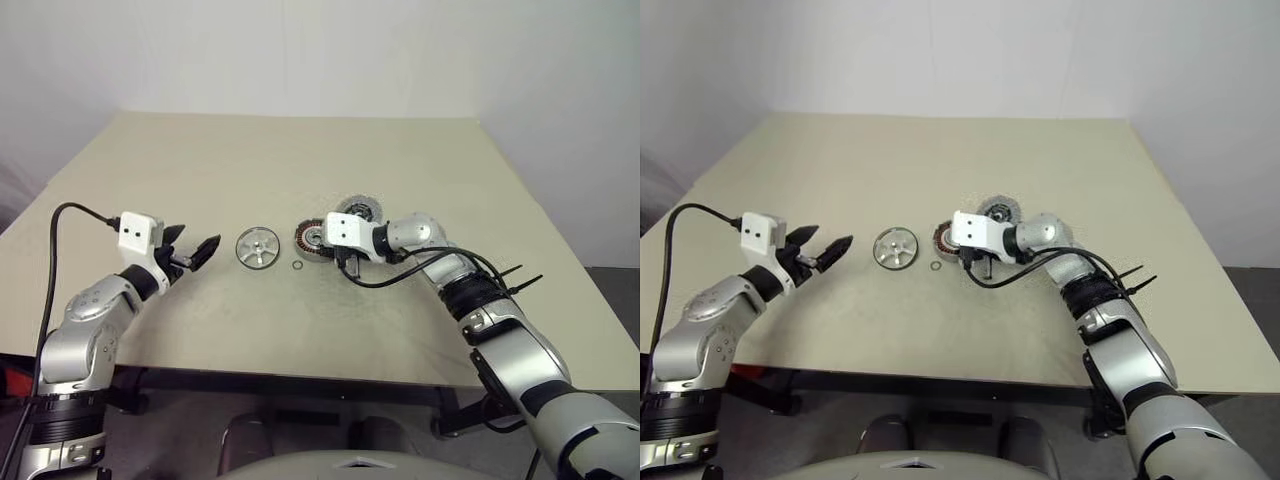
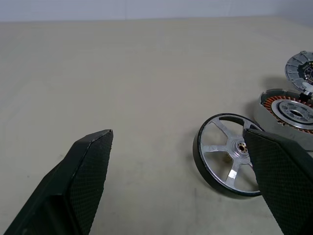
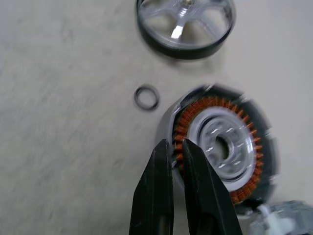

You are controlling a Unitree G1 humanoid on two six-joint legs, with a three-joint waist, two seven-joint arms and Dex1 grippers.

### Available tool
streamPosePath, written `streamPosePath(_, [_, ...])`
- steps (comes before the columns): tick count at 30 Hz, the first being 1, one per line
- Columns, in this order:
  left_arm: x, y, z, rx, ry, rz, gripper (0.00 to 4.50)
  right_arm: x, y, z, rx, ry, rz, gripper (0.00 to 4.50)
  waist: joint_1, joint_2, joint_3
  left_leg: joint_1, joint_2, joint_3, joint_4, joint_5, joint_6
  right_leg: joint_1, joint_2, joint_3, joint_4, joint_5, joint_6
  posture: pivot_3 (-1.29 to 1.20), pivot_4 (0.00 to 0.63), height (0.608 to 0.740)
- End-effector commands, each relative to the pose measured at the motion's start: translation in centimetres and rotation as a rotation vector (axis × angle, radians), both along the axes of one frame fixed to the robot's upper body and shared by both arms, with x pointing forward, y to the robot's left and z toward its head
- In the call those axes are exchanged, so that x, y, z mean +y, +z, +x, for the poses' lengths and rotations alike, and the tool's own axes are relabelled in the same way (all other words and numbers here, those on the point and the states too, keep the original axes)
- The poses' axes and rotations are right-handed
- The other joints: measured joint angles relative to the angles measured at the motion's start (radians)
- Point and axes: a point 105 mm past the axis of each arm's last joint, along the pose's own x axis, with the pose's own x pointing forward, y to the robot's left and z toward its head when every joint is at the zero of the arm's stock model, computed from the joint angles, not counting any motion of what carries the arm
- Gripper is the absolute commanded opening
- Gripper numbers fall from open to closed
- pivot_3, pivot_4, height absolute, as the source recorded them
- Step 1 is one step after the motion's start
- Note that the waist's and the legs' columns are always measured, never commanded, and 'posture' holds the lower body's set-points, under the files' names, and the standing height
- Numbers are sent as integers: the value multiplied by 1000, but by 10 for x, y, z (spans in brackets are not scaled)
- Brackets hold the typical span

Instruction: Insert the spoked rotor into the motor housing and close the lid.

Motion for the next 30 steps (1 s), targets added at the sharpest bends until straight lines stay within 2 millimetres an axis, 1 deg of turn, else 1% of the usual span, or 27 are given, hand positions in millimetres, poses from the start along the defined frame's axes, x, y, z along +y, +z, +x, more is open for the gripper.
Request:
streamPosePath(1, [-1, 9, -1, -46, 0, 11, 4500, 4, 17, 4, -59, 40, 2, 432, -1, 0, 0, 0, 0, 0, 0, 0, 0, 0, 0, 0, 0, 0, 0, 0, 0, 740])
streamPosePath(5, [0, 9, -3, -46, 6, 11, 4500, 4, 18, 3, -55, 47, 1, 432, 0, 0, 0, 0, 0, 0, 0, 0, 0, 0, 0, 0, 0, 0, 0, 0, 0, 740])
streamPosePath(11, [1, 9, -2, -48, 9, 14, 4500, 9, 16, 5, -68, 66, -12, 432, 0, 0, 0, 0, 0, 0, 0, 0, 0, 0, 0, 0, 0, 0, 0, 0, 0, 740])
streamPosePath(18, [1, 10, -2, -51, 14, 14, 4500, 5, 10, 4, -71, 99, -65, 432, 0, 0, 0, 0, 0, 0, 0, 0, 0, 0, 0, 0, 0, 0, 0, 0, 0, 740])
streamPosePath(20, [1, 10, -2, -51, 15, 14, 4500, 3, 8, 5, -75, 104, -85, 13, 0, 0, 0, 0, 0, 0, 0, 0, 0, 0, 0, 0, 0, 0, 0, 0, 0, 740])
streamPosePath(30, [1, 9, -2, -54, 23, 10, 4500, -6, 11, 15, -110, 100, -141, 13, 1, 0, 0, 0, 0, 0, 0, 0, 0, 1, 0, 0, 3, 0, 0, 0, 0, 740])
